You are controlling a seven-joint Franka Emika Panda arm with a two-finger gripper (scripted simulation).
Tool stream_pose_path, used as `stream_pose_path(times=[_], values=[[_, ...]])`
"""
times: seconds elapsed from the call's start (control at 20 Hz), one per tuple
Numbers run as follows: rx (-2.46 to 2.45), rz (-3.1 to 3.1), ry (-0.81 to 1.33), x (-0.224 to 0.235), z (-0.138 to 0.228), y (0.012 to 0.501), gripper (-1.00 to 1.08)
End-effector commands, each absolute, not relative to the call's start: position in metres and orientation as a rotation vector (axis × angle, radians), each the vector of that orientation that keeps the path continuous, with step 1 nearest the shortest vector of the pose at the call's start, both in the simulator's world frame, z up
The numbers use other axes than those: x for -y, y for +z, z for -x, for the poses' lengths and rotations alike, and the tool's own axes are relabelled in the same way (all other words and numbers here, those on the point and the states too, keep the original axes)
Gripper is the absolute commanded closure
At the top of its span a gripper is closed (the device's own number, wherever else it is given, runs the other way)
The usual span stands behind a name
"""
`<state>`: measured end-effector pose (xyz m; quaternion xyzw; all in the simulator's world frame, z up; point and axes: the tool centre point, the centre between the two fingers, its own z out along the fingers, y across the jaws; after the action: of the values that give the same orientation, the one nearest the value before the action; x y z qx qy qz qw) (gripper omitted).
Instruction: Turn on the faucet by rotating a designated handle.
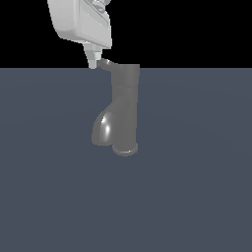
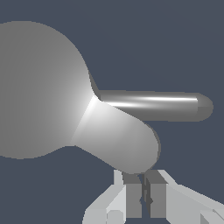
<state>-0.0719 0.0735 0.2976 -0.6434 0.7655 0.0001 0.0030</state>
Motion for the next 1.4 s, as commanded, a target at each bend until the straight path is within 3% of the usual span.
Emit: stream_pose_path(times=[0.0, 0.45, 0.55, 1.2, 1.25, 1.3, 1.35], values=[[-2.434, 1.982, 0.0, -0.048, 0.076, 0.298, 1.08], [-2.444, 1.974, 0.0, -0.011, 0.096, 0.298, 1.08], [-2.395, 2.03, -0.001, -0.038, 0.093, 0.298, 1.08], [-2.442, 1.976, 0.0, 0.051, 0.075, 0.298, 1.08], [-2.442, 1.976, 0.0, 0.051, 0.075, 0.298, 1.08], [-2.364, 2.077, 0.01, 0.002, 0.078, 0.298, 1.08], [-2.368, 2.073, 0.009, 0.006, 0.075, 0.298, 1.08]])
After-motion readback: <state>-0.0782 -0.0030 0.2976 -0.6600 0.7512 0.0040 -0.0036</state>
